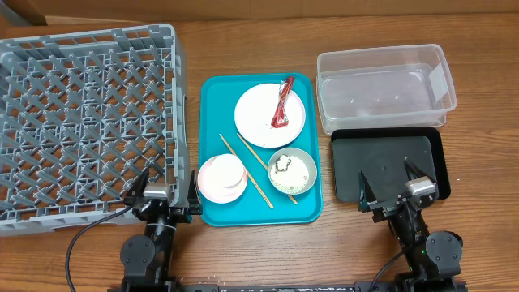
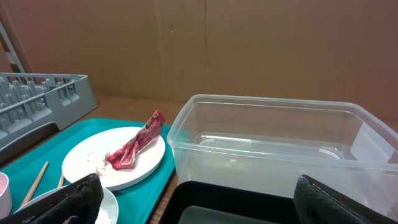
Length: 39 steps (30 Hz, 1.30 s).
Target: Sort waste into correct bins and load items into the dishwasher
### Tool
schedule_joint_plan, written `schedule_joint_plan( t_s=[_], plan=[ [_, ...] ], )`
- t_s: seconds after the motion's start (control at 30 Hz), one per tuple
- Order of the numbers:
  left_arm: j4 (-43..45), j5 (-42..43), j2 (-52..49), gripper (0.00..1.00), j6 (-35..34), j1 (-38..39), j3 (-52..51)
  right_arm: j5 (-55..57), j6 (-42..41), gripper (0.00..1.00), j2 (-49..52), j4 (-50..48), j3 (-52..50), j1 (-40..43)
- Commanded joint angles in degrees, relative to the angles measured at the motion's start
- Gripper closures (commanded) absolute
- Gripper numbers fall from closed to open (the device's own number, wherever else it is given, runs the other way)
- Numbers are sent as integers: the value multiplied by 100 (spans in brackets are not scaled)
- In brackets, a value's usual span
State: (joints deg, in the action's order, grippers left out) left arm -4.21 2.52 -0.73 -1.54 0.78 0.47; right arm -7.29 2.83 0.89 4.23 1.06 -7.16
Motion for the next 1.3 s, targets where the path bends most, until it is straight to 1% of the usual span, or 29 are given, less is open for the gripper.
schedule_joint_plan(
  t_s=[0.0, 0.03, 0.1, 0.13, 0.17, 0.23, 0.3, 0.37, 0.4, 0.47, 0.57, 0.67, 0.73, 0.77, 0.8, 0.83, 0.87, 0.9, 0.93, 1.0, 1.03, 1.13, 1.17, 1.27],
  plan=[
    [-4, 7, 46, 0, -63, 33, -20, -35, 17, 0, -66, -22, -59, 13],
    [-7, -17, 46, 0, -59, 33, -20, -48, -59, 0, -66, -28, -59, 13],
    [4, -7, 46, 0, -66, 33, -20, -44, -474, 0, -66, -42, -59, 15],
    [11, 9, 46, 0, -186, 33, -20, -26, -769, 0, -66, -39, -57, 15],
    [-24, -2, 44, 0, -601, 33, -15, -24, -1198, 0, -66, -17, -35, 15],
    [-76, -17, 42, 0, -916, 33, 11, -13, -1486, 0, -50, 136, 52, 15],
    [-186, -20, 42, 0, -990, 33, 68, 22, -1622, 0, 11, 424, 234, 15],
    [-518, -22, 42, 0, -986, 33, 247, 55, -1622, 0, 162, 763, 540, 15],
    [-966, -76, 37, 0, -997, 33, 496, 76, -1624, 0, 299, 890, 756, 15],
    [-1565, -168, -2, 0, -1032, 33, 918, 68, -1644, 0, 531, 1021, 1082, 15],
    [-2625, -254, -442, 0, -1054, 33, 1897, -59, -1641, 0, 1447, 1462, 2044, 15],
    [-3265, -254, -966, 0, -1054, 33, 2549, -229, -1639, 0, 2245, 1838, 2734, 13],
    [-3860, -190, -1738, 0, -1054, 33, 3289, -444, -1637, 0, 3165, 2291, 3547, 13],
    [-4024, -173, -1980, 0, -1054, 33, 3504, -496, -1637, 0, 3458, 2463, 3810, 13],
    [-4227, -160, -2284, 0, -1054, 33, 3755, -603, -1637, 0, 4103, 2916, 4413, 13],
    [-4507, -125, -2739, 0, -1056, 33, 4133, -649, -1633, 0, 4454, 3217, 4758, 13],
    [-4642, -96, -2957, 0, -1054, 33, 4323, -656, -1633, 0, 4798, 3547, 5101, 13],
    [-4909, -101, -3311, 0, -1051, 33, 4642, -651, -1609, 0, 5342, 4118, 5650, 13],
    [-5171, -107, -3604, 0, -1051, 33, 4927, -627, -1558, 0, 5687, 4498, 6004, 15],
    [-5619, -105, -4079, 0, -1049, 33, 5425, -612, -1172, 0, 6435, 5204, 6686, 15],
    [-5888, -103, -4325, 0, -1051, 33, 5685, -686, -1182, 0, 6773, 5392, 6959, 15],
    [-6321, 20, -4811, 0, -1043, 33, 6122, -1294, -1084, 0, 7394, 5580, 7495, 11],
    [-6439, 61, -4937, 0, -1047, 33, 6212, -1436, -857, 0, 7523, 5475, 7670, -2],
    [-6511, 140, -5101, 0, -1075, 33, 6262, -1259, -835, 0, 7652, 4918, 8065, -243]
  ],
)
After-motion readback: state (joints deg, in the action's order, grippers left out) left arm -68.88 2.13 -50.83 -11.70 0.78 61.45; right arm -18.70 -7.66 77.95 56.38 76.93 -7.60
